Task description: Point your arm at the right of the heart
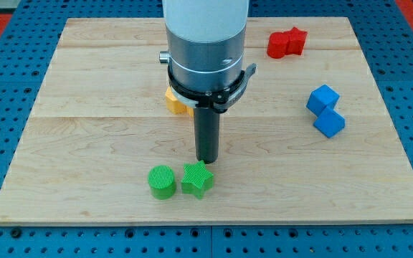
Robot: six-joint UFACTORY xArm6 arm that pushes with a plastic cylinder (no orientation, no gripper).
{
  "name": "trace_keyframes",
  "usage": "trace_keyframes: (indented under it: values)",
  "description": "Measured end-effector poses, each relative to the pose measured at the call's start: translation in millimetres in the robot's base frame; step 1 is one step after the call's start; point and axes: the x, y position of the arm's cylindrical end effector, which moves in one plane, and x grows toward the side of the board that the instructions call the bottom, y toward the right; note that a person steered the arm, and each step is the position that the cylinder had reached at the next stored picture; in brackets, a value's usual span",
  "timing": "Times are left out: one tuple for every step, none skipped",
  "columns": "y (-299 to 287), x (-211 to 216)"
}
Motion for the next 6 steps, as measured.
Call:
trace_keyframes:
  values:
    - [1.9, 1.7]
    - [35.7, -0.9]
    - [61.1, -64.8]
    - [61.4, -104.1]
    - [65.0, -120.3]
    - [62.4, -122.4]
